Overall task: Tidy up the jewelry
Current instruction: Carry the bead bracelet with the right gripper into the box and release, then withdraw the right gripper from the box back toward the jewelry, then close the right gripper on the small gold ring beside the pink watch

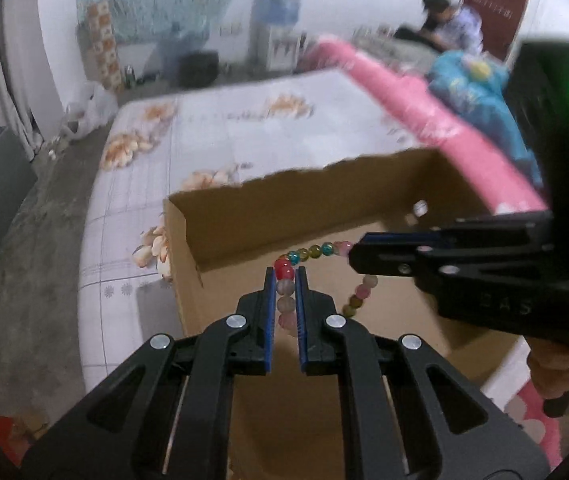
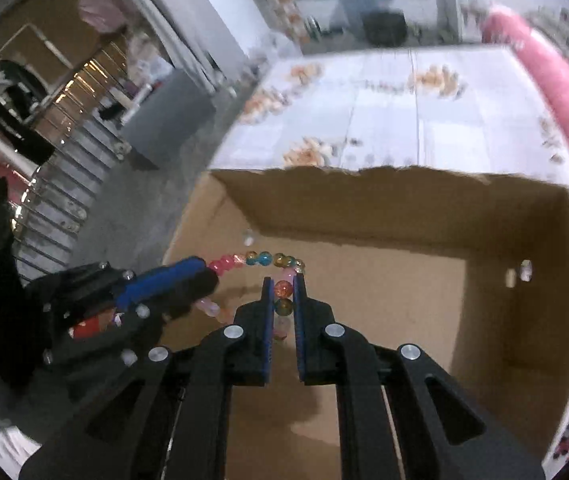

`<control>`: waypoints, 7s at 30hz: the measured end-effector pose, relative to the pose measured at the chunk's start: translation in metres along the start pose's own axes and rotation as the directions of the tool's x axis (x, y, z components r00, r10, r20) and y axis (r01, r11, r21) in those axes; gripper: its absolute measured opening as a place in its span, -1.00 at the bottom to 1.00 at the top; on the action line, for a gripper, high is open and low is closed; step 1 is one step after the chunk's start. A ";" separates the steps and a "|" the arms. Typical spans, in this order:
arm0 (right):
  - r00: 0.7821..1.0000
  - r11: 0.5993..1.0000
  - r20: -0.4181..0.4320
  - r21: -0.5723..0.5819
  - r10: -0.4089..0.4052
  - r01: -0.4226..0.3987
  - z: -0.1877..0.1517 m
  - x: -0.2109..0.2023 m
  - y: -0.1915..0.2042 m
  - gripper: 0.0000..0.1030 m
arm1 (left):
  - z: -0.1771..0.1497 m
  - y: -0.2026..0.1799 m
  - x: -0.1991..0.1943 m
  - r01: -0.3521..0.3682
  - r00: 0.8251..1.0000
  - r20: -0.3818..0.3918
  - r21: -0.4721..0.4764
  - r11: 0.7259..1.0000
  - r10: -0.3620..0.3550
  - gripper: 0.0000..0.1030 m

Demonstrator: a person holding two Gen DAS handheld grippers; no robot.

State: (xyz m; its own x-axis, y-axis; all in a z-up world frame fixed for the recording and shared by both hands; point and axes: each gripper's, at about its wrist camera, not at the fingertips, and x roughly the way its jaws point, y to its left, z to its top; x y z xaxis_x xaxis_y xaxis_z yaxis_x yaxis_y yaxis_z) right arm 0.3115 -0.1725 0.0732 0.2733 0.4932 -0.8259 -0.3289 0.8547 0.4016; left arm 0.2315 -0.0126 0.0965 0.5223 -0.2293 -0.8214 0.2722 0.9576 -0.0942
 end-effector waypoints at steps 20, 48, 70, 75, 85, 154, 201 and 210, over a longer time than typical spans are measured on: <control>0.991 0.996 0.121 0.058 0.056 -0.063 -0.005 -0.039 -0.024 -0.79 | -0.012 0.017 -0.032 -0.078 0.993 0.090 -0.031 0.996 0.081 -0.16; 0.950 0.930 0.306 0.363 -0.065 -0.053 -0.152 -0.100 -0.127 0.09 | -0.081 0.028 0.002 0.196 0.980 0.091 -0.338 0.920 -0.175 0.56; 0.887 0.876 0.123 0.269 -0.444 0.401 -0.232 -0.088 -0.104 0.34 | -0.194 -0.016 -0.022 -0.107 0.994 0.020 -0.082 0.991 0.109 0.74; 0.844 0.834 0.066 0.214 -0.532 0.509 -0.234 -0.067 -0.102 0.46 | -0.203 -0.039 0.001 -0.170 0.985 -0.029 0.036 0.985 0.171 0.74; 0.782 0.784 0.065 0.102 -0.620 0.613 -0.235 -0.051 -0.095 0.88 | -0.204 -0.023 0.016 -0.110 0.993 -0.036 -0.026 0.994 0.109 0.84; 0.963 0.990 0.266 -0.114 -0.044 0.077 -0.250 -0.067 -0.001 0.14 | -0.198 0.017 -0.040 0.186 0.976 0.099 0.072 0.980 -0.192 -1.00; 0.928 0.753 -0.029 -0.594 -0.370 0.282 -0.229 0.002 0.059 -0.94 | -0.210 0.039 -0.036 0.290 0.943 0.177 -0.027 0.957 -0.281 -1.00; 0.942 0.781 -0.009 -0.562 -0.336 0.273 -0.229 -0.017 0.054 -0.94 | -0.212 0.039 -0.042 0.282 0.943 0.191 -0.019 0.959 -0.273 -1.00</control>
State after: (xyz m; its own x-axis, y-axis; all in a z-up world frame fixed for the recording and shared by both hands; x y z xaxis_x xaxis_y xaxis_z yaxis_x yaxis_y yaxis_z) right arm 0.0825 -0.1721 0.0181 0.3596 0.1763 -0.9163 -0.6903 0.7109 -0.1342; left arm 0.0489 0.0711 0.0081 0.5722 -0.5109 -0.6415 0.3930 0.8574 -0.3323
